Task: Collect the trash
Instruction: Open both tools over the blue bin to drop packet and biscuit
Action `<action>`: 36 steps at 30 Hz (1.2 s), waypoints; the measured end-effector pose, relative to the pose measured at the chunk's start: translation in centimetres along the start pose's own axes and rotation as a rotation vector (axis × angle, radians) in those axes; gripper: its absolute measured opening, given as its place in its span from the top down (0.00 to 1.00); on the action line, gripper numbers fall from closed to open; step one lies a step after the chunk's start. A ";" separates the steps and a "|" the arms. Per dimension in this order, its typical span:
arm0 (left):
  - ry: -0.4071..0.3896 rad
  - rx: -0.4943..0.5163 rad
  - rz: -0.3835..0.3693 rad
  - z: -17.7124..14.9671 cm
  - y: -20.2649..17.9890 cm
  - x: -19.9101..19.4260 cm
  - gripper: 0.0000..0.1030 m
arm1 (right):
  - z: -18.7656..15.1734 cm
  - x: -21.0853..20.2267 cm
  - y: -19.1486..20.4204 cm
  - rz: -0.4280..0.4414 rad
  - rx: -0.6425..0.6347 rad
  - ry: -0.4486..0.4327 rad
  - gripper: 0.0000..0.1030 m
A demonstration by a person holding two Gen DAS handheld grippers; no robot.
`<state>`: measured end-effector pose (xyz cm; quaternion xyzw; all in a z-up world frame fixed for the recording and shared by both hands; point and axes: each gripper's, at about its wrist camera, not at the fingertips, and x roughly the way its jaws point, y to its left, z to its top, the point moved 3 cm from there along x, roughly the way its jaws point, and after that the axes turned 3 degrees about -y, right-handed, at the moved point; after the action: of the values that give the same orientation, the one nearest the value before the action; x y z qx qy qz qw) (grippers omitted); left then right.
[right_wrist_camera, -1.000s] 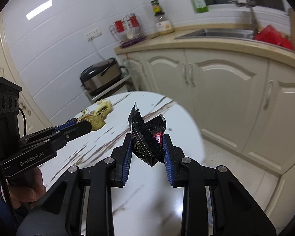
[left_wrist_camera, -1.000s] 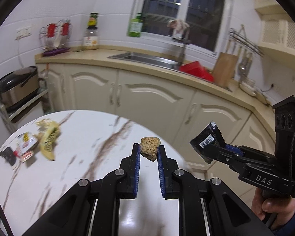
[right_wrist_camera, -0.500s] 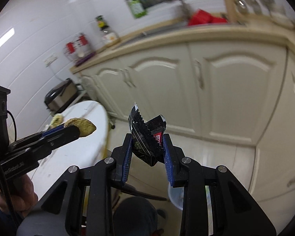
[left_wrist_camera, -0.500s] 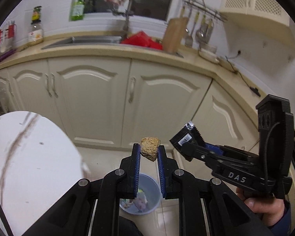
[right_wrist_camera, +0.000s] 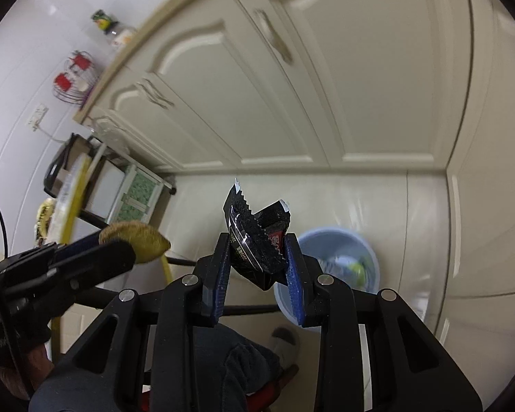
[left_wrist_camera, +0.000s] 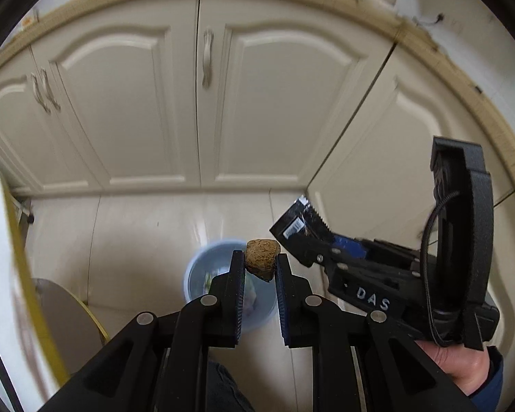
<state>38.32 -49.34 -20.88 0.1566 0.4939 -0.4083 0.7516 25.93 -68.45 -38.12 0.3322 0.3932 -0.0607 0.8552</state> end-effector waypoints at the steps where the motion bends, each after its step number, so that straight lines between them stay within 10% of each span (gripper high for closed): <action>1: 0.011 -0.001 0.006 0.4 0.1 0.6 0.87 | -0.1 0.5 -0.5 -0.006 0.011 0.010 0.71; 6: 0.054 -0.008 0.036 1.3 0.8 2.7 0.77 | -0.9 3.1 -2.8 -0.021 0.057 0.062 0.62; 16: 0.044 -0.058 0.158 2.8 1.5 3.1 0.33 | -1.0 3.2 -5.0 -0.029 0.169 0.030 0.00; 36: -0.277 -0.125 0.211 -2.9 3.6 -14.5 0.27 | 2.1 -6.2 4.1 -0.044 0.109 -0.166 0.00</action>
<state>36.72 -38.63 -10.15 0.1025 0.3910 -0.3134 0.8593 24.52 -67.60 -30.57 0.3635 0.3242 -0.1281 0.8639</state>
